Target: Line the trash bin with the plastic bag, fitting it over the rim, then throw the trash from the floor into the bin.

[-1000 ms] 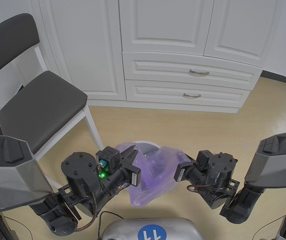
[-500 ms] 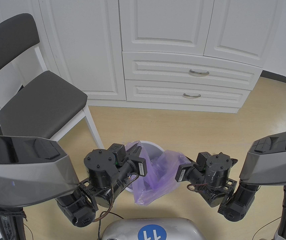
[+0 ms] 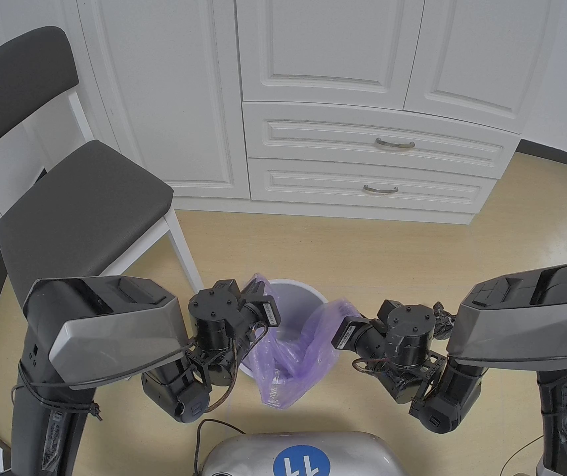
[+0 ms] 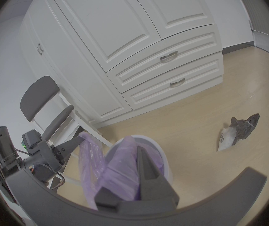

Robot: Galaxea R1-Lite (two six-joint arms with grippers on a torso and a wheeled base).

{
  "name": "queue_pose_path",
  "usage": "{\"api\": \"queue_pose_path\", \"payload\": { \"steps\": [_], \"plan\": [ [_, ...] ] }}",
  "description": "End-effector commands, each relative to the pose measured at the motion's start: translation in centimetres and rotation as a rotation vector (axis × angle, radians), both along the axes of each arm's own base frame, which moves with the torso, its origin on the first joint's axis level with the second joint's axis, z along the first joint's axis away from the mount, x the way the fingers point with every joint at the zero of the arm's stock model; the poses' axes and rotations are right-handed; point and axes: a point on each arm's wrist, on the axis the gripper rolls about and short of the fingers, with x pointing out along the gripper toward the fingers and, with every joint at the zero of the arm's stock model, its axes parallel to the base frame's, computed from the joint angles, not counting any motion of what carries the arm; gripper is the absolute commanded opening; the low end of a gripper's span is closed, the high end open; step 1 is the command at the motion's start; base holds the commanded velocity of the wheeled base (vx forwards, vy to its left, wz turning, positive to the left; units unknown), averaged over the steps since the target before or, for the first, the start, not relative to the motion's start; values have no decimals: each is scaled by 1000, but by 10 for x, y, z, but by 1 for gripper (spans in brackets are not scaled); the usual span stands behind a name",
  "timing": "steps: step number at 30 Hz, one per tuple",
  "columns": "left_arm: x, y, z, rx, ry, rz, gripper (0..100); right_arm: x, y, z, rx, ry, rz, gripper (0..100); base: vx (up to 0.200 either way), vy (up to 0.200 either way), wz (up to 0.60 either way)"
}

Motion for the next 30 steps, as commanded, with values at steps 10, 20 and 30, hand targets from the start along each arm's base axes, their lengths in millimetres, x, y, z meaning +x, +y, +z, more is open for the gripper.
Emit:
{"api": "queue_pose_path", "payload": {
  "steps": [10, 20, 30],
  "plan": [
    [11, 14, -24, 35, 44, 43, 0, 11, -3, -23, -22, 21, -18, 0, 0, 0, 0],
    [16, 57, -18, 161, 55, 121, 0, 27, -47, -23, -210, 5, -89, 0, 0, 0, 0],
    [-1, 95, -22, 344, 120, 57, 0, 8, -89, -31, -411, 88, 8, 0, 0, 0, 0]
  ]
}}
